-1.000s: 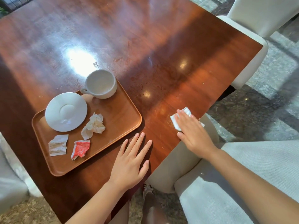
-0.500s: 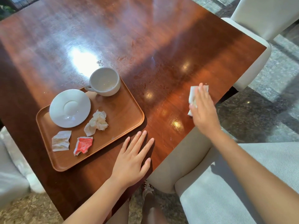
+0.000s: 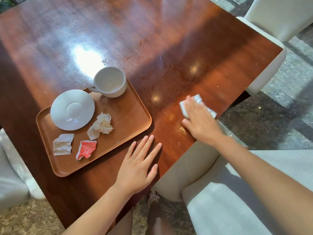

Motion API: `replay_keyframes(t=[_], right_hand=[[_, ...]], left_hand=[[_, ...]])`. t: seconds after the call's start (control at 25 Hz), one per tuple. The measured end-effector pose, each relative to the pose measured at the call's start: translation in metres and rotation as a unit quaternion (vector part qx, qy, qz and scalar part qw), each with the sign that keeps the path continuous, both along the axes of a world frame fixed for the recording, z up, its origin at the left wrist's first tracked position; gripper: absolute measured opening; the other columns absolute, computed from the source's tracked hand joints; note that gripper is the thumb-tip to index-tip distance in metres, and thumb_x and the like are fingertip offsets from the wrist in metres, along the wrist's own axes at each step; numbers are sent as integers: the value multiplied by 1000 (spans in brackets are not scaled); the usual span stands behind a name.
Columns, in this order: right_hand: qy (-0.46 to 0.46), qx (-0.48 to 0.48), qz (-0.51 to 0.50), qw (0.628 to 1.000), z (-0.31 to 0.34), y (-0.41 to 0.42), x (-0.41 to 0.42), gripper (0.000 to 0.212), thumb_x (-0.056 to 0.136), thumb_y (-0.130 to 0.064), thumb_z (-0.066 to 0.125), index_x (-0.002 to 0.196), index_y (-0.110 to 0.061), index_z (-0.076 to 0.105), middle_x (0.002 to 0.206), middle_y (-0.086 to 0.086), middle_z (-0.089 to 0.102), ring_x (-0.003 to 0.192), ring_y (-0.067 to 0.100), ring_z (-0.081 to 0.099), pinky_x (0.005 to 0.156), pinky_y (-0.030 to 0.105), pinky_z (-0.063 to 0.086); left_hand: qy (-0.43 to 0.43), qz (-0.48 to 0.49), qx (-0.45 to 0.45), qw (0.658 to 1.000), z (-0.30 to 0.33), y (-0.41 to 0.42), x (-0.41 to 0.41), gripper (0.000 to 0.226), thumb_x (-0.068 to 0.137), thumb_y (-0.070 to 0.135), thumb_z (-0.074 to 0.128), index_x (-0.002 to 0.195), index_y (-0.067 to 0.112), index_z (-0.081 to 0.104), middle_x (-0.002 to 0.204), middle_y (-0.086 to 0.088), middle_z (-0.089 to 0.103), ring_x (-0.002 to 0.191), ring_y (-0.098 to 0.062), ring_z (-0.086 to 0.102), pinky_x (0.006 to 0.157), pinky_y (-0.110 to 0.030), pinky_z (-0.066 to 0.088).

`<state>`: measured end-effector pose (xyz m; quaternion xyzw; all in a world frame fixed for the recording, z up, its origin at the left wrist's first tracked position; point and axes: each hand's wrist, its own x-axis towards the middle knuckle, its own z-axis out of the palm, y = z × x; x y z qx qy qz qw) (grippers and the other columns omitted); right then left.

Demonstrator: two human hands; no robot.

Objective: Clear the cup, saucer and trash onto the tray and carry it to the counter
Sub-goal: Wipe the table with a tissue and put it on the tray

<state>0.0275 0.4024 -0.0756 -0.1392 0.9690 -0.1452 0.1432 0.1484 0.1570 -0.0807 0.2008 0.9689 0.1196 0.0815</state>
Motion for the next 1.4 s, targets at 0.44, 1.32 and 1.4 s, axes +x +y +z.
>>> replay_keyframes(t=[0.44,1.32,1.4], right_hand=[[66,-133,69,986,14,-23,77,52,93,-18,34,144,-16,25,153,2,19,144,17,14,116,31,11],[43,-153,301,940,-5,-13,153,56,88,4,47,141,-12,34,147,2,39,139,14,32,111,34,35],[50,-173,291,940,6,-22,156,57,85,7,47,139,-9,35,144,6,41,138,16,33,111,35,34]], left_hand=[[2,13,3,1000,-1,0,0,64,90,43,39,148,21,24,156,1,18,145,-12,7,117,-35,3],[5,6,-9,1000,-5,-35,21,66,92,50,31,148,17,21,156,-1,17,145,-16,10,116,-38,8],[1,1,-8,1000,-6,-36,20,66,92,50,31,148,17,21,156,-1,16,145,-16,10,115,-39,8]])
